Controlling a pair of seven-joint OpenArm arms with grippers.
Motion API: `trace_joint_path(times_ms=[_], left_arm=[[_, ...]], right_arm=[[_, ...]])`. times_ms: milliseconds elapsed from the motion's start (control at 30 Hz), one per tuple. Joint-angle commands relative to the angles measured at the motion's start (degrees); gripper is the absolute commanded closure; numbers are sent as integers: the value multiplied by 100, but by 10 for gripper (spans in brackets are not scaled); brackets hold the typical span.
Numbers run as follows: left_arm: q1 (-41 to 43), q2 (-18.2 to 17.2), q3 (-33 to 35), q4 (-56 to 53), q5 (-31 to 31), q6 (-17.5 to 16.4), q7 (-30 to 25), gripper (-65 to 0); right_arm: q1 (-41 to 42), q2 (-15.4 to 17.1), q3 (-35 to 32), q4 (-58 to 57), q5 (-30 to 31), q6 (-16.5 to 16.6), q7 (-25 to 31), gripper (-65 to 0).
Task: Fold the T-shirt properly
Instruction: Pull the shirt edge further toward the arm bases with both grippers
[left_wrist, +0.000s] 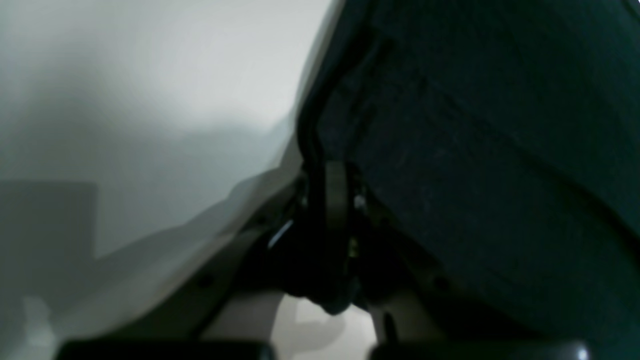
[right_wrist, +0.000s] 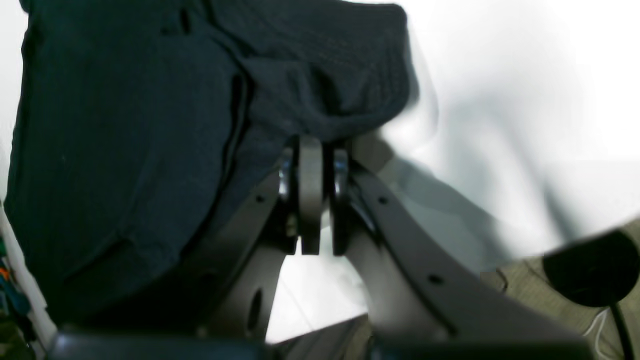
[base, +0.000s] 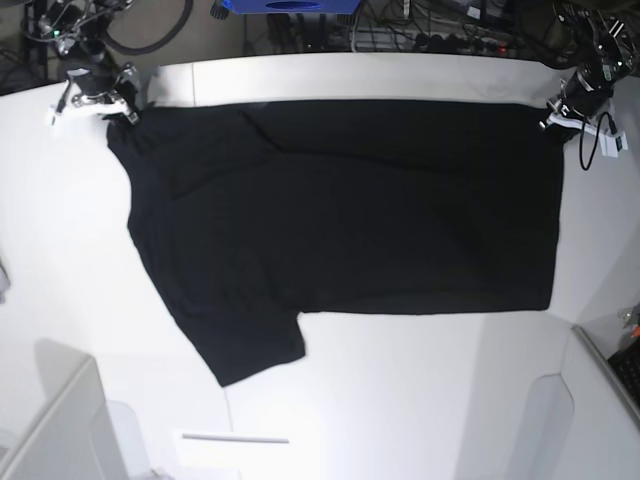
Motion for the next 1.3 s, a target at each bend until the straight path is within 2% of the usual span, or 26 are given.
trace_joint_path(times_ms=[0,567,633,767,1267], left_arm=[[109,-75,-24,71,38,38,5,0],[645,22,-24,300,38,38,5,0],[724,118,-24,396,38,38,5,0],[839,250,-24,519,47,38,5,0],[1111,294,-68,511,47,38,-21,0]], right_arm=[[-10,69,29,107,104,10,113,0],[-327,149,222,107,122,19,122,0],[-327,166,337,107,130,37,78,0],[-335,157,469,115,104,283,60,0],[-626,131,433,115,130,291,69,0]])
